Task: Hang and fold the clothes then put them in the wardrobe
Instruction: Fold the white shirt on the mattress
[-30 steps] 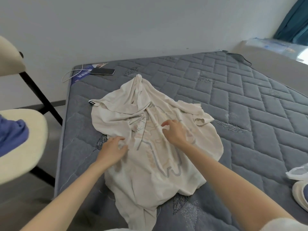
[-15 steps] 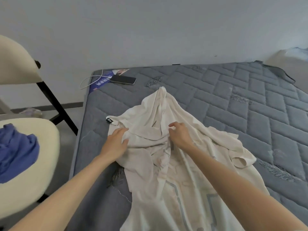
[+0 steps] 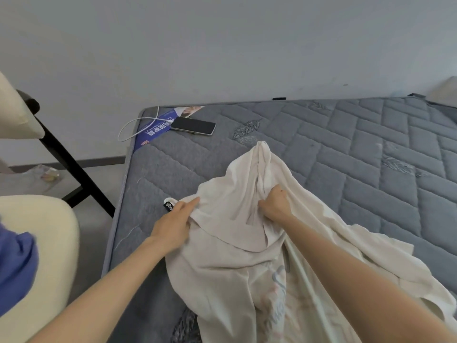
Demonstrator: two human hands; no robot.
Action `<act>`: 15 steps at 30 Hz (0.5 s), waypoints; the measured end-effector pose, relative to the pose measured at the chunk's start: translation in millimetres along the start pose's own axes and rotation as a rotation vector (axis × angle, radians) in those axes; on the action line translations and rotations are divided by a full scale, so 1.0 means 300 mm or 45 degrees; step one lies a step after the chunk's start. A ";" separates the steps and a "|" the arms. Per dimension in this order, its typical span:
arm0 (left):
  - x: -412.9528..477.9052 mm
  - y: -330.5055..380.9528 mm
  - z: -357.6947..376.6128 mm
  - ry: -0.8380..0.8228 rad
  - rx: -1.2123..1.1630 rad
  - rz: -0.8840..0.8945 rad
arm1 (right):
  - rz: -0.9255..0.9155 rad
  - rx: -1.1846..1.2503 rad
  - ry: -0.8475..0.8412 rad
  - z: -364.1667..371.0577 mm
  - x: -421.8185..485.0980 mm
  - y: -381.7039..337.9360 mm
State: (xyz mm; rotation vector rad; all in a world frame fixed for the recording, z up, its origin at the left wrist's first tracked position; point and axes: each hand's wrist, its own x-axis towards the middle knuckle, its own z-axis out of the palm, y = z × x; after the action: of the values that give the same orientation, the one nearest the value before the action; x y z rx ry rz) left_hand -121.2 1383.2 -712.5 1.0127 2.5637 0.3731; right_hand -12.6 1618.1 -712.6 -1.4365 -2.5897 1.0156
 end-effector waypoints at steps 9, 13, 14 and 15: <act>0.082 -0.127 -0.090 0.158 -0.091 -0.088 | 0.132 0.887 0.043 -0.053 0.120 -0.072; 0.099 -0.205 -0.146 0.309 -0.230 -0.398 | 0.128 1.242 0.019 -0.092 0.168 -0.183; 0.100 -0.223 -0.160 0.325 -0.295 -0.514 | 0.130 1.335 -0.013 -0.100 0.183 -0.210; 0.100 -0.239 -0.173 0.317 -0.378 -0.632 | 0.132 1.429 -0.040 -0.106 0.199 -0.237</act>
State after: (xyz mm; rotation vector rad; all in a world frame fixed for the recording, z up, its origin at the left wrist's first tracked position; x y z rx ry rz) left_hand -206.6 1347.5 -699.1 0.2214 2.7456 0.7441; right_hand -91.2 1654.4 -666.2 -1.1638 -1.3937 1.9947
